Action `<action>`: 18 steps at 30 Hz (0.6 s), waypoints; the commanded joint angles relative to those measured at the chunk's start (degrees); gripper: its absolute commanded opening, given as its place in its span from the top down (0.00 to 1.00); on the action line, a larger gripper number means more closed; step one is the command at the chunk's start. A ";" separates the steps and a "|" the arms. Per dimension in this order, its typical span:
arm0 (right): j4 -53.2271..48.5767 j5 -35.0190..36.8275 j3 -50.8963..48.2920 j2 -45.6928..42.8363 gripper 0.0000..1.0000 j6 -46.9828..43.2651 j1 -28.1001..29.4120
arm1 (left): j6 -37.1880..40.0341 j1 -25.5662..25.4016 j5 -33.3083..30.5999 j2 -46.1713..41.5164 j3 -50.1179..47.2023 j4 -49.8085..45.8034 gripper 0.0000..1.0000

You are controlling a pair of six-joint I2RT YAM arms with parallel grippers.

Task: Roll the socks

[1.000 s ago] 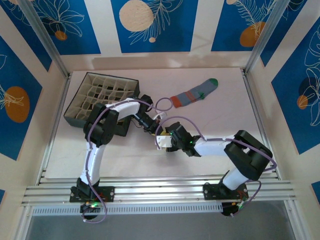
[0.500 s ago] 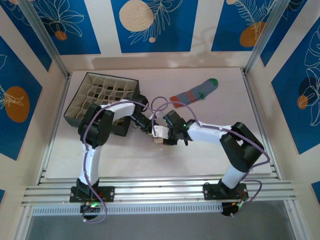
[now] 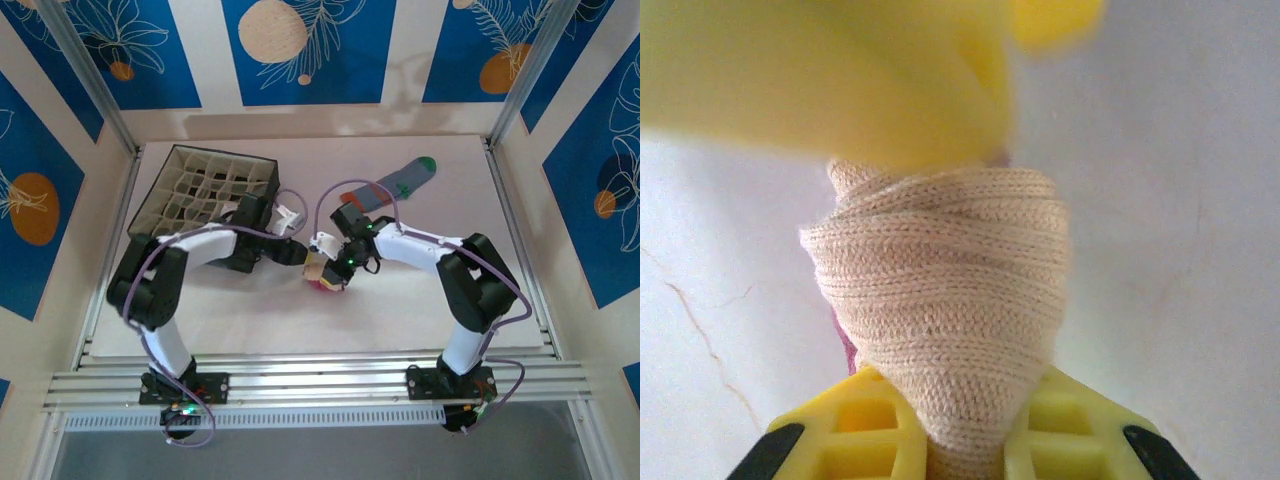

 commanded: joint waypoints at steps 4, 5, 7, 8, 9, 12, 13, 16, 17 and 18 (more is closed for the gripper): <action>-0.16 -7.34 3.28 -2.22 1.00 14.05 -4.27 | -4.58 0.79 -6.19 -11.03 -7.68 20.73 0.57; 0.45 -8.13 3.54 -2.38 1.00 15.82 -4.79 | -5.49 0.80 -6.25 -12.34 -9.51 23.76 0.56; 1.95 -10.51 3.90 -2.78 1.00 18.98 -5.86 | -7.45 0.77 -5.09 -14.13 -12.89 29.85 0.55; 2.81 -12.38 4.16 -3.13 1.00 20.31 -6.35 | -8.77 0.78 -4.22 -14.83 -14.45 33.10 0.55; 3.66 -13.88 4.19 -3.42 1.00 21.32 -6.68 | -9.94 0.69 -3.53 -15.23 -15.66 35.62 0.55; 6.73 -18.62 4.45 -4.72 1.00 24.40 -7.55 | -12.31 0.28 -2.58 -16.34 -18.11 40.44 0.54; 7.77 -20.38 4.66 -5.14 1.00 25.53 -7.87 | -11.63 -0.18 -2.74 -16.87 -18.06 39.30 0.53; 10.29 -24.68 5.33 -5.89 1.00 28.77 -8.83 | -7.55 -2.04 -4.00 -18.72 -16.30 32.99 0.52; 10.17 -24.53 6.07 -6.03 1.00 29.96 -8.97 | -7.92 -2.16 -4.23 -19.17 -16.30 33.25 0.51; 9.68 -24.67 6.86 -5.99 1.00 30.69 -9.19 | -8.90 -2.11 -4.52 -19.50 -16.39 34.06 0.50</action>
